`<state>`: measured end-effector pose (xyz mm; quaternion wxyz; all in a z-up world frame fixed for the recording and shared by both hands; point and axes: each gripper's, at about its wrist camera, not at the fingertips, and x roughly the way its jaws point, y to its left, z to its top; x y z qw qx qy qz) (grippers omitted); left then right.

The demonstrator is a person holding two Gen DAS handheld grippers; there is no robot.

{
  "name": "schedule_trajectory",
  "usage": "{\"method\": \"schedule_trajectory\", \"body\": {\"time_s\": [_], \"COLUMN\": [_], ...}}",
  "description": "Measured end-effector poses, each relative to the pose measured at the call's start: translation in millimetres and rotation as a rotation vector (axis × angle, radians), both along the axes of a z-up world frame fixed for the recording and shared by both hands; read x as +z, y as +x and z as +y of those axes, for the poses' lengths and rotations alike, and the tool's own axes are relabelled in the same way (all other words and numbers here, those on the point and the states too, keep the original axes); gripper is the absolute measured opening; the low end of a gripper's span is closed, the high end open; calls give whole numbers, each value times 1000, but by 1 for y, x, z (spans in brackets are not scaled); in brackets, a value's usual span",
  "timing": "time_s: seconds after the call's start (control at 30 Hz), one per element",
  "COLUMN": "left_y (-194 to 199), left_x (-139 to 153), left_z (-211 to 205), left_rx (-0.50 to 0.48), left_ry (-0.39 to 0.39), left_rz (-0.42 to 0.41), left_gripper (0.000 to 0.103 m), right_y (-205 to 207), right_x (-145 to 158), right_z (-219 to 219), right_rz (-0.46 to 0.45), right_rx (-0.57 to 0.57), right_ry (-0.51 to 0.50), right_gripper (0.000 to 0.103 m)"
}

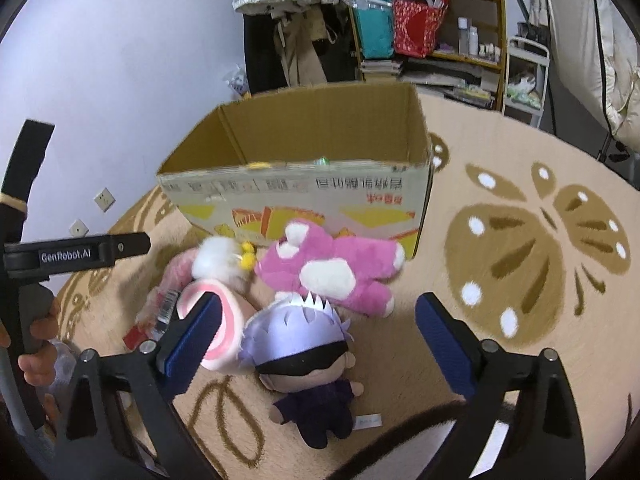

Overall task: Organize soft objects
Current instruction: 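Move the left tool to the pink tissue pack while the right tool approaches the white-haired doll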

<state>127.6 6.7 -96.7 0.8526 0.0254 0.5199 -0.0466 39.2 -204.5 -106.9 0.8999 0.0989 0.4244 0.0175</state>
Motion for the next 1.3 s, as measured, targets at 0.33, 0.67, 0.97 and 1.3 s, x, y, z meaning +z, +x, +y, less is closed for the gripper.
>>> {"method": "schedule_trajectory", "body": {"time_s": [0.33, 0.67, 0.97, 1.3], "left_y": [13, 22, 28, 28], "left_x": [-23, -47, -70, -80], "left_z": [-3, -7, -3, -4], "left_rx": [13, 20, 56, 63], "left_ry": [-6, 16, 47, 29], "left_rz": [57, 133, 176, 195], "left_gripper": [103, 103, 103, 91], "right_y": [8, 16, 19, 20], "right_x": [-24, -34, -38, -43], "right_z": [2, -1, -5, -8], "right_rz": [77, 102, 109, 120], "right_rx": [4, -3, -2, 5], "right_ry": [5, 17, 40, 91], "right_gripper": [87, 85, 85, 80]}}
